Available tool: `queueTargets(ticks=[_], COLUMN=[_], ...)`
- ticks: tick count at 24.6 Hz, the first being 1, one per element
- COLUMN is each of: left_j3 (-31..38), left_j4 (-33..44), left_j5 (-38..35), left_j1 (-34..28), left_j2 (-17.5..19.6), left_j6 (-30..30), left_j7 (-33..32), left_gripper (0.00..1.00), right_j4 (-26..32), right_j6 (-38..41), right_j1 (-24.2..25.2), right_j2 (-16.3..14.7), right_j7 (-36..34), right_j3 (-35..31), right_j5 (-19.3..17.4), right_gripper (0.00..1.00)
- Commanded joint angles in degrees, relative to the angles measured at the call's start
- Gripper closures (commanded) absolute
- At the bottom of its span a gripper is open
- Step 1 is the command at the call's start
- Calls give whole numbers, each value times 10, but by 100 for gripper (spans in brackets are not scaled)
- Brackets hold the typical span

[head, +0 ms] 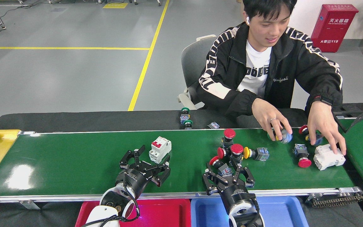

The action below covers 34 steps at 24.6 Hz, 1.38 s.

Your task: Pick switch part from conveyor to tray

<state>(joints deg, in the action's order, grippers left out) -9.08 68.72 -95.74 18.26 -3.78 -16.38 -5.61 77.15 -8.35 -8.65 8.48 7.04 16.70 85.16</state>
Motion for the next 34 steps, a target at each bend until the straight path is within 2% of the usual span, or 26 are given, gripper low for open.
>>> queueTargets(ticks=[1,2,3,4,5,7,9,11,14,16,19,21,23,26,27,29,30,32,34], left_j3=[0,0,0,0,2,6,9,15,24,43,67,89,111,137,144,154,156,158,162], left_j4=[-9,-17,-25,-32,-40,-52,-54,-47,5,48,126,193,252,321,332,332,332,332,332], left_j5=[-2,-2,-2,-1,-1,4,10,34,46,47,52,54,54,54,56,58,58,58,59], left_j1=[20,27,34,41,45,49,49,41,18,-11,-65,-118,-176,-257,-285,-305,-311,-319,-321], left_j2=[-3,-3,-3,-3,-3,2,5,7,21,33,43,46,46,46,45,44,44,44,43], left_j6=[5,9,13,13,12,8,7,6,6,5,-8,-20,-32,-43,-42,-42,-42,-42,-42], left_j7=[6,7,7,7,7,7,7,6,6,6,2,1,0,0,0,0,0,2,2], left_gripper=[1,6,17,26,31,65,88,94,95,95,95,95,95,94,94,94,94,94,94], right_j4=[-15,-29,-38,-41,-42,-42,-38,-36,-26,-9,57,123,184,239,243,242,242,242,241], right_j6=[-8,-8,-9,-8,-3,4,33,68,73,76,113,161,222,318,341,345,345,340,324], right_j1=[-17,-28,-37,-43,-48,-53,-50,-45,-43,-35,-12,29,81,154,166,171,173,175,177], right_j2=[0,4,4,3,0,-2,-2,-2,-2,-6,-48,-79,-102,-103,-102,-92,-84,-62,-53], right_j7=[0,-1,-1,-1,0,0,-1,-1,1,2,4,4,3,2,2,3,3,10,27], right_j3=[3,9,19,27,34,43,44,43,42,42,43,42,43,42,44,57,70,84,84], right_j5=[2,2,0,-3,-6,-7,-7,-8,-11,-25,-70,-103,-120,-124,-124,-114,-112,-112,-112], right_gripper=[5,7,13,21,38,79,89,94,95,95,95,95,95,90,84,80,69,4,3])
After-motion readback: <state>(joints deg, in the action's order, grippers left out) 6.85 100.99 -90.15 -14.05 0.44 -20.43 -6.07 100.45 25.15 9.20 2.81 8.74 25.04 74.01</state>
